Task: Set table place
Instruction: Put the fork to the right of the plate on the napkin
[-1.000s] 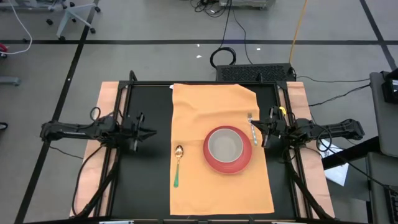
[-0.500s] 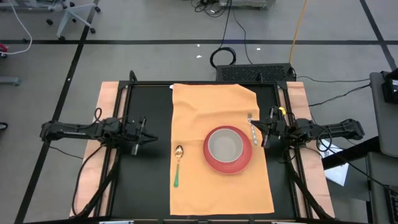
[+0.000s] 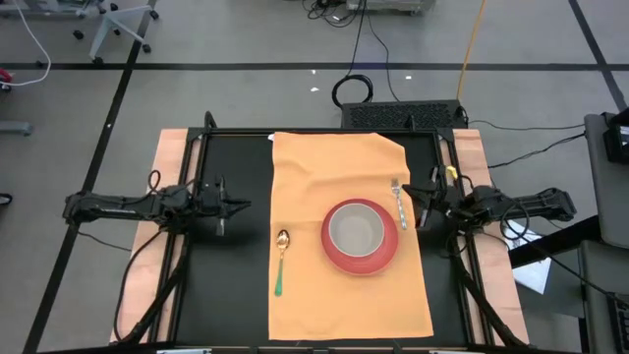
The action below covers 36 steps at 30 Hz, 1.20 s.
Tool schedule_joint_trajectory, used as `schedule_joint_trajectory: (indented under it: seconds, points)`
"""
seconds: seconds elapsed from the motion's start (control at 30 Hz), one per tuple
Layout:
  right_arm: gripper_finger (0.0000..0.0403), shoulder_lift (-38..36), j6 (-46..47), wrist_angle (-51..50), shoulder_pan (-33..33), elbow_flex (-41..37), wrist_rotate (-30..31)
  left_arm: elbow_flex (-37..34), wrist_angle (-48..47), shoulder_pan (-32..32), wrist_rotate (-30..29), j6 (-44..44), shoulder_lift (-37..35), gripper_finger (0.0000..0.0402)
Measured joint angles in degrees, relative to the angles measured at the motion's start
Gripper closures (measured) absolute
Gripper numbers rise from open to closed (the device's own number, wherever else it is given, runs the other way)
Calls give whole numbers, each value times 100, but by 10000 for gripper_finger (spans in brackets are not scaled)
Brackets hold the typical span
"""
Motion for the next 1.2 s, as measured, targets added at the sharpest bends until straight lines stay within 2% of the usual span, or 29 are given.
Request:
schedule_joint_trajectory:
  seconds: [0.17,0.27,0.37,0.6,0.8,0.87,1.2]
  points:
    - [403,10,-13,206,-4,175,117,1,740,165,-4,819,-1,371]
    - [403,120,-29,155,-4,348,117,4,1031,278,0,984,-2,371]
    - [403,418,-79,97,-6,587,157,4,951,400,2,839,1,371]
    - [403,1482,-19,11,-199,924,1132,4,355,646,2,225,166,371]
    - [403,1760,539,-44,-493,1197,1171,4,446,751,7,181,225,371]
    - [403,1801,673,-425,-573,1417,1168,4,453,767,9,181,225,371]
    - [403,2609,2035,-4342,-1282,3586,1132,4,440,769,10,334,225,371]
